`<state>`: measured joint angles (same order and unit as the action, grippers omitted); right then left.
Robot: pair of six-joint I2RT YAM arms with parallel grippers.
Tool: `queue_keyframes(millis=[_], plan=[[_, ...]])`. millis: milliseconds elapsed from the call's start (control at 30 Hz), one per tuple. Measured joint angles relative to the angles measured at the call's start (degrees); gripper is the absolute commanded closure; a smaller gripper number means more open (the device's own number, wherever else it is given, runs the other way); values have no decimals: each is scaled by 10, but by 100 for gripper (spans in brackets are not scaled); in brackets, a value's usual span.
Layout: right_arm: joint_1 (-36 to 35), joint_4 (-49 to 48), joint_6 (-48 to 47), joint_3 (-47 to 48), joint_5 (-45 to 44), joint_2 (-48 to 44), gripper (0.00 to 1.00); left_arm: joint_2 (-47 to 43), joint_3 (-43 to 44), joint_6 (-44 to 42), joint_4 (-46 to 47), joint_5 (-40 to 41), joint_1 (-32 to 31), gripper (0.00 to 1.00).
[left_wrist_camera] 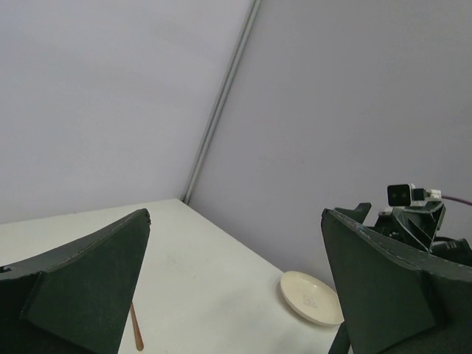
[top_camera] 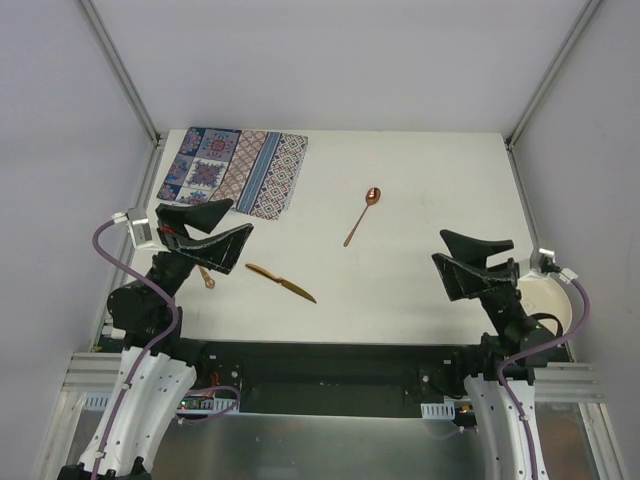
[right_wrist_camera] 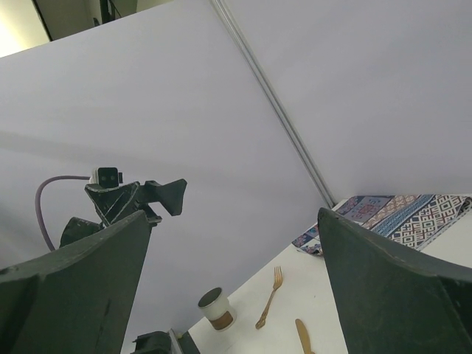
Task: Set the dinner table for one person
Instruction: Pick up the spoon from the center of the board.
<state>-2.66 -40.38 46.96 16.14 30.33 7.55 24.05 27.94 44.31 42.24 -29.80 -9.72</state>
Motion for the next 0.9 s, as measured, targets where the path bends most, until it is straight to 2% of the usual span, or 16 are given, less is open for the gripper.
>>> queue_keyframes(millis=[267,467,533,667,800,900], plan=[[0,45,-4,0,-10,13,1,-45,0,-31,-101,110,0,1],[0,64,-6,0,-10,32,1,-20,0,-67,-156,229,0,1],[0,65,-8,0,-9,32,1,15,0,-81,-155,264,0,1],[0,81,-22,0,-9,32,1,151,37,-114,-156,335,7,1],[0,126,-47,3,-10,32,2,341,140,-108,-156,349,53,1],[0,185,-77,24,-10,38,3,470,250,-104,-184,352,85,1]])
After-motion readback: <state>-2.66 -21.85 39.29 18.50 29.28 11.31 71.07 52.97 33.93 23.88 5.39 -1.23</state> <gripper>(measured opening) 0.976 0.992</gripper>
